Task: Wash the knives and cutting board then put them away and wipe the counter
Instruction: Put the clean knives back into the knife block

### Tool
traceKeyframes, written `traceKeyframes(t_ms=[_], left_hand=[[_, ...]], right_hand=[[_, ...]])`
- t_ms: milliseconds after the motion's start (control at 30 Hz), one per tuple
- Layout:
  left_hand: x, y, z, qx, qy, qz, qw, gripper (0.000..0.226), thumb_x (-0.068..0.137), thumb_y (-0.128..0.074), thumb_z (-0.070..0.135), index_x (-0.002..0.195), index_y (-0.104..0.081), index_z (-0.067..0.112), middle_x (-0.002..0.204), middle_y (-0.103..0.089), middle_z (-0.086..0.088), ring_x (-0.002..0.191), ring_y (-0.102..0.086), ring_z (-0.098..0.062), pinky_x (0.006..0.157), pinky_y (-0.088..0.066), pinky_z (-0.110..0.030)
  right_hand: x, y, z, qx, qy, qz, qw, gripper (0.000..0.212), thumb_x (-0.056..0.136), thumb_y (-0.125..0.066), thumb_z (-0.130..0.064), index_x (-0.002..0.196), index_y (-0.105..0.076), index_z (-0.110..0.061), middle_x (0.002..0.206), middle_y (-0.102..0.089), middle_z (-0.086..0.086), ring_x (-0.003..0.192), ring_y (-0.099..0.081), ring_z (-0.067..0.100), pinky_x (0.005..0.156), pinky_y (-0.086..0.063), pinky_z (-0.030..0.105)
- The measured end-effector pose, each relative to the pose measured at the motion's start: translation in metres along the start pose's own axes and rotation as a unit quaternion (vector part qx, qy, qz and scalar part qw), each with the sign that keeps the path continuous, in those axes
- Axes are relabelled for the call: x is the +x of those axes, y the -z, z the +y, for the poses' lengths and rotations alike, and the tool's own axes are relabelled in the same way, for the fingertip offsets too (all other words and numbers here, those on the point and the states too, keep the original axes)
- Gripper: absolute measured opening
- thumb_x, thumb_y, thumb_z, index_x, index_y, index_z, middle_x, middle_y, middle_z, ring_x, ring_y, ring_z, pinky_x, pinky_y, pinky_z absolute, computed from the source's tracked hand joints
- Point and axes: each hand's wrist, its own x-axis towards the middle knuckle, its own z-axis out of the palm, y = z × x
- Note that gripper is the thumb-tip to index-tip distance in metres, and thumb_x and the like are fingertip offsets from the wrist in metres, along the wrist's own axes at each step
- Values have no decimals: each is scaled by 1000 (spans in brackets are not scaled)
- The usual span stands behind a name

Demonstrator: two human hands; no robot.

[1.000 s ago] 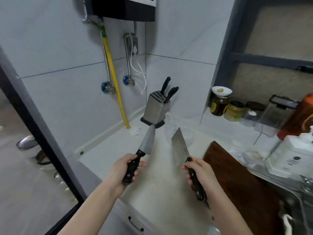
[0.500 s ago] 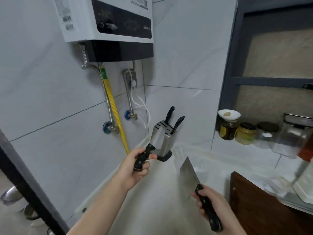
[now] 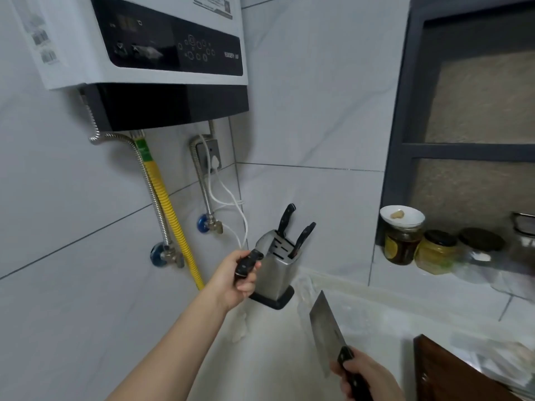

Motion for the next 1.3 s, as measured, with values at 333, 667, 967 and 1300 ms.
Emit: traceKeyframes(t_ms=[333,667,967,1300], left_hand=[[17,10,18,9,53,-13,998,28,93,-42,26,79,-50,3,52,-49,-3,28,-31,-6,26,-19,-11],[18,-16,53,17,70,-29,997,19,93,-40,20,92,-44,2,52,-53,-10,26,-31,-7,24,-20,-12],[40,-63,87,13,13,-16,1000,23,92,-37,18,72,-38,7,77,-52,-16,27,-33,-10,31,-23,-9],[97,-104,85,118,-125,-77,982,11,93,-40,-4,103,-44,-7,80,-59,-24,62,-66,-26,45,-55,-25]], right_hand=[[14,-13,5,30,12,25,999,21,85,-42,10,91,-62,9,77,-61,32,43,-47,25,45,-36,25],[16,-27,4,44,27,19,998,24,86,-38,8,79,-61,10,74,-55,25,47,-42,23,50,-25,27],[10,-36,-5,69,30,25,997,21,87,-41,6,90,-62,5,75,-62,28,45,-44,24,42,-30,23],[10,-36,-13,99,8,3,995,23,68,-57,8,89,-64,17,81,-63,30,45,-60,28,39,-46,23]])
